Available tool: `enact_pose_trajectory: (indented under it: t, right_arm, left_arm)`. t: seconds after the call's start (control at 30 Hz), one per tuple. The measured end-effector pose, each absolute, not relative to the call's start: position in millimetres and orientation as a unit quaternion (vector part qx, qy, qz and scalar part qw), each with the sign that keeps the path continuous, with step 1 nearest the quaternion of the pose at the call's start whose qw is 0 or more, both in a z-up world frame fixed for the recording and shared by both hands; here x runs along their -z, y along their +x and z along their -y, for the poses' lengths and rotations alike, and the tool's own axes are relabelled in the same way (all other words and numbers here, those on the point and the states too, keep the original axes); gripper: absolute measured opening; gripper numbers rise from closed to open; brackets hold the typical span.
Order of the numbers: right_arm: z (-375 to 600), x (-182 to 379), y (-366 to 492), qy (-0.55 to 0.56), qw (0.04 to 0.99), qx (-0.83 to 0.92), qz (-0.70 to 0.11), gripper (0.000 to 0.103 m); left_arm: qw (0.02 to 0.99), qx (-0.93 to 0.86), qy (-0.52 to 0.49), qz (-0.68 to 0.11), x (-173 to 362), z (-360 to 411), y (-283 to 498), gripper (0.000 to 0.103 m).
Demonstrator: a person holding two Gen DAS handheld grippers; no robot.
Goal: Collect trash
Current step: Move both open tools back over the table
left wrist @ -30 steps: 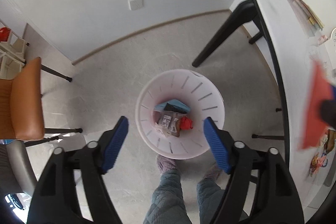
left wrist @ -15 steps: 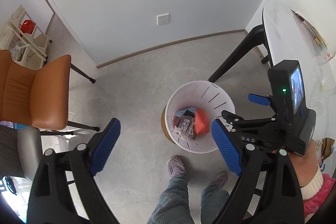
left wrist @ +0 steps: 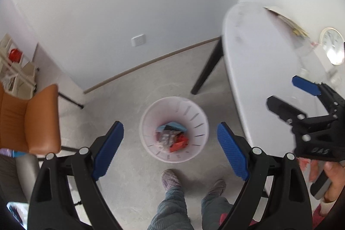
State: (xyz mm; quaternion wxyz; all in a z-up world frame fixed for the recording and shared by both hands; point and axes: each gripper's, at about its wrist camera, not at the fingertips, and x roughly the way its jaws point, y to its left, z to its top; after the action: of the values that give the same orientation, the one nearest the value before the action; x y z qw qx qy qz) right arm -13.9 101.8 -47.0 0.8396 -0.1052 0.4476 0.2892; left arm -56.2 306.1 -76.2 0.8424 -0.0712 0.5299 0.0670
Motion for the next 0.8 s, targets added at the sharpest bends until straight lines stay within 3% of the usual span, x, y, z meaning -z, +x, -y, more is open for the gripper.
enact_pose_trajectory:
  t: [0.33,0.57,0.8]
  right_arm:
    - [108,3,-48,-0.046,0.889,-0.127,-0.437,0.100]
    - [222,13,-63,0.006,0.890,-0.057,-0.452,0.100]
    - [275,25,-62,0.005,0.887,-0.048,-0.459,0.100]
  left_arm:
    - [0.847,0.094,-0.023,-0.522,66,-140,-46,0.092]
    - [0.816,0.157,0.015,-0.556,108,-43,-56,0.092]
    - [0.798,0.137,0.030,-0.586,155,4,-66,0.092]
